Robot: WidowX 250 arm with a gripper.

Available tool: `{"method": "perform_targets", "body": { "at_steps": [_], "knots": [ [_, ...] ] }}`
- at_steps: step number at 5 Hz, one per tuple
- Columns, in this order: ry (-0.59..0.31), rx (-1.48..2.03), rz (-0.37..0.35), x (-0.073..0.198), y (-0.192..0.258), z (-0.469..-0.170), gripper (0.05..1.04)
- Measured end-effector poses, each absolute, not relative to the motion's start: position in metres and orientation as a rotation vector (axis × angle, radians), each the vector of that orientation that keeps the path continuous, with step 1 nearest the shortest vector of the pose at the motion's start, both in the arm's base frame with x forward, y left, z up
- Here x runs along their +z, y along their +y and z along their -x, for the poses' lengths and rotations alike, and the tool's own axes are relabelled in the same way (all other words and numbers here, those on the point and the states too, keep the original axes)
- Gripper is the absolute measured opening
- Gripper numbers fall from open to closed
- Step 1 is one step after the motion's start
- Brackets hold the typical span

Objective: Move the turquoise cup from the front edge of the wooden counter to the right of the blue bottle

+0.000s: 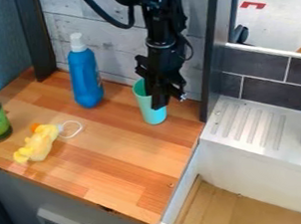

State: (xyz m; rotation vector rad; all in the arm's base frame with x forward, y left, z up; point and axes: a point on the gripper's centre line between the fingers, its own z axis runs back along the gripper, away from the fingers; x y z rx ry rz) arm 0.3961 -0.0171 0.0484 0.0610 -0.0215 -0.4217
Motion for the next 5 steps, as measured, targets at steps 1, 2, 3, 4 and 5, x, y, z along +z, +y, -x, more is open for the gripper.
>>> {"method": "perform_targets", "body": {
  "at_steps": [1,2,3,4,5],
  "knots": [
    [-0.011,-0.406,-0.058,0.046,-0.017,-0.393,0.124],
    [-0.025,-0.382,-0.049,0.049,-0.017,-0.379,0.323],
    [-0.124,-0.355,-0.065,0.082,-0.011,-0.377,0.61],
    [-0.181,-0.297,-0.074,0.107,0.008,-0.367,0.906],
    [-0.182,-0.284,-0.109,0.13,0.018,-0.348,1.011]
  ]
}}
